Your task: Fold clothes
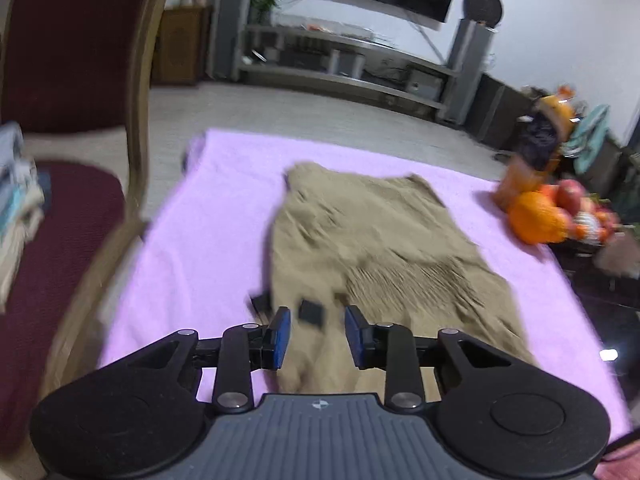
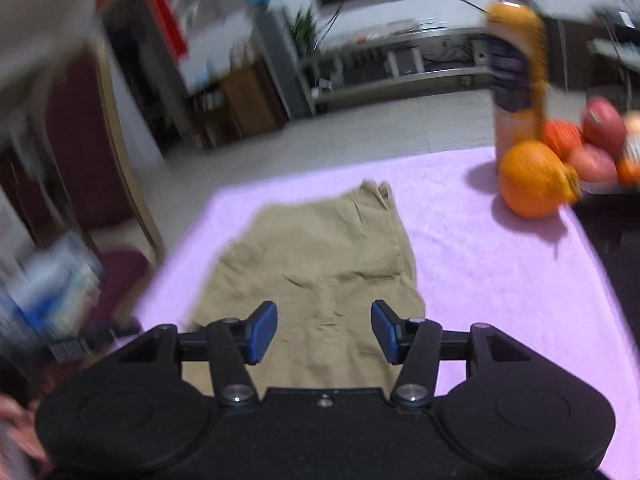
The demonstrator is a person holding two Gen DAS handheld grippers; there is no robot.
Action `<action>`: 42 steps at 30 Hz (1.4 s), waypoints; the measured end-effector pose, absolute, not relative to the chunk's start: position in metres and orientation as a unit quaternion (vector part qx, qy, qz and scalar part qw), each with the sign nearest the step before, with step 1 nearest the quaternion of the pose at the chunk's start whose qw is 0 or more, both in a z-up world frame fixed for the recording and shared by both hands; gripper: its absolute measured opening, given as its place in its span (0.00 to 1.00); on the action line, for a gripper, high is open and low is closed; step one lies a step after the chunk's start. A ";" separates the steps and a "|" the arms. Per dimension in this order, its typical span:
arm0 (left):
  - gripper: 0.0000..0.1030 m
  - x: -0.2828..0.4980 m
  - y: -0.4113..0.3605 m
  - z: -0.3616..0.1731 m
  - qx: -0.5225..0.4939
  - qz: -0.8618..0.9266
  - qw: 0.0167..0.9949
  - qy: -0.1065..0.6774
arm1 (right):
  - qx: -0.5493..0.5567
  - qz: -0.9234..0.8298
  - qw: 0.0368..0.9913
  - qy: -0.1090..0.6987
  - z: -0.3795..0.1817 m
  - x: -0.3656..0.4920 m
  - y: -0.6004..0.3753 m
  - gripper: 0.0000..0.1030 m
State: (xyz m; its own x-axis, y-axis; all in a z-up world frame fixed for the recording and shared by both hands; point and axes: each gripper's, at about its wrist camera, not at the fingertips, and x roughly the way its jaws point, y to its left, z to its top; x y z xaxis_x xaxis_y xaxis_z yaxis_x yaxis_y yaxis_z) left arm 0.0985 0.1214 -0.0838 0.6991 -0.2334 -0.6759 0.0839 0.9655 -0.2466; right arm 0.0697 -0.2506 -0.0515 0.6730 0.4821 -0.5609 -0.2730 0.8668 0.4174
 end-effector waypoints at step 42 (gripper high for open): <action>0.10 0.136 0.075 -0.113 -0.052 -0.104 0.905 0.410 | 0.306 0.185 0.838 0.412 -0.122 0.138 -0.285 0.09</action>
State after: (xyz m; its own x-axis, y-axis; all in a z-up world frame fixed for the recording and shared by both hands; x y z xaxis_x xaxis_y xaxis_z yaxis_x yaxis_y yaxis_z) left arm 0.1365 0.0750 -0.1129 0.6427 -0.2306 -0.7305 0.1454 0.9730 -0.1792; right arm 0.1380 -0.2845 -0.1218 0.5920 0.5619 -0.5778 -0.0576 0.7446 0.6651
